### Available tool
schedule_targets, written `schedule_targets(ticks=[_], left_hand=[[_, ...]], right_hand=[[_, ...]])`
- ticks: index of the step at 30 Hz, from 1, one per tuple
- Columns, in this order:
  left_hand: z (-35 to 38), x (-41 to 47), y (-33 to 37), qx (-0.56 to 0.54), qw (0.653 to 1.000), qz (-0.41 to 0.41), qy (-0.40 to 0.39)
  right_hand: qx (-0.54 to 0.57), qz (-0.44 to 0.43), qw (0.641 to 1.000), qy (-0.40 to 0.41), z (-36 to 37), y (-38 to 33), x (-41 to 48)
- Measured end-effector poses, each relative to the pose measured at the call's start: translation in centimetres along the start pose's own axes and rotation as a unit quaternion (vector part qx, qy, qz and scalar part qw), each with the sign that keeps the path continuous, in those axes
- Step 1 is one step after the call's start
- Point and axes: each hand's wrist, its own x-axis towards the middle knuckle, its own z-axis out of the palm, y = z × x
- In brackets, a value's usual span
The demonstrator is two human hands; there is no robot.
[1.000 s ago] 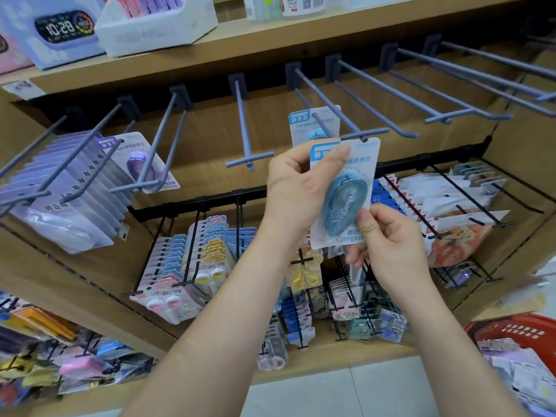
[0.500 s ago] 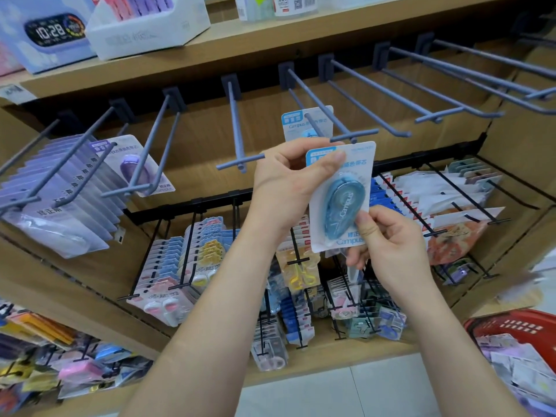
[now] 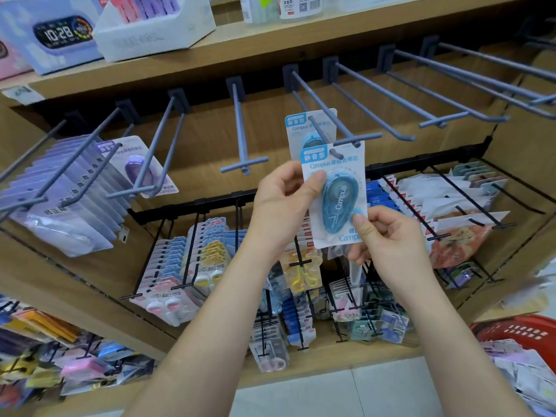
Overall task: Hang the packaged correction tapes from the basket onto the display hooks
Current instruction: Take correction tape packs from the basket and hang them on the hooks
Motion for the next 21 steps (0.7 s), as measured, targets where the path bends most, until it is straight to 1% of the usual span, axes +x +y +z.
schedule_targets(ticks=[2,4,6,8,14,19,21], left_hand=[[-0.6,0.5,-0.7,0.068,0.998,-0.014,0.013],[-0.7,1.4,-0.8,0.123,0.990,-0.002,0.063],[-0.6,2.8,-0.9,0.147,0.983,-0.006,0.107],[-0.4,4.3,-1.1,0.149,0.980,-0.016,0.128],[-0.4,6.8,-1.5,0.212,0.966,0.040,0.142],[-1.2,5.5,-2.9,0.245,0.961,-0.006,0.127],[-1.6,3.2,-3.7,0.265,0.958,-0.004,0.113]], right_hand=[[-0.023,0.001,1.000,0.020,0.2,-0.4,0.5],[-0.033,0.016,0.999,0.035,0.6,-0.8,1.3],[-0.065,0.020,0.997,0.036,1.0,-0.9,2.2],[-0.104,0.019,0.994,0.031,1.1,-0.6,2.9],[-0.133,0.021,0.991,0.017,-0.3,0.4,1.4],[-0.185,0.042,0.982,-0.002,-1.5,1.0,-1.1],[-0.219,0.053,0.974,0.000,-2.1,1.3,-2.1]])
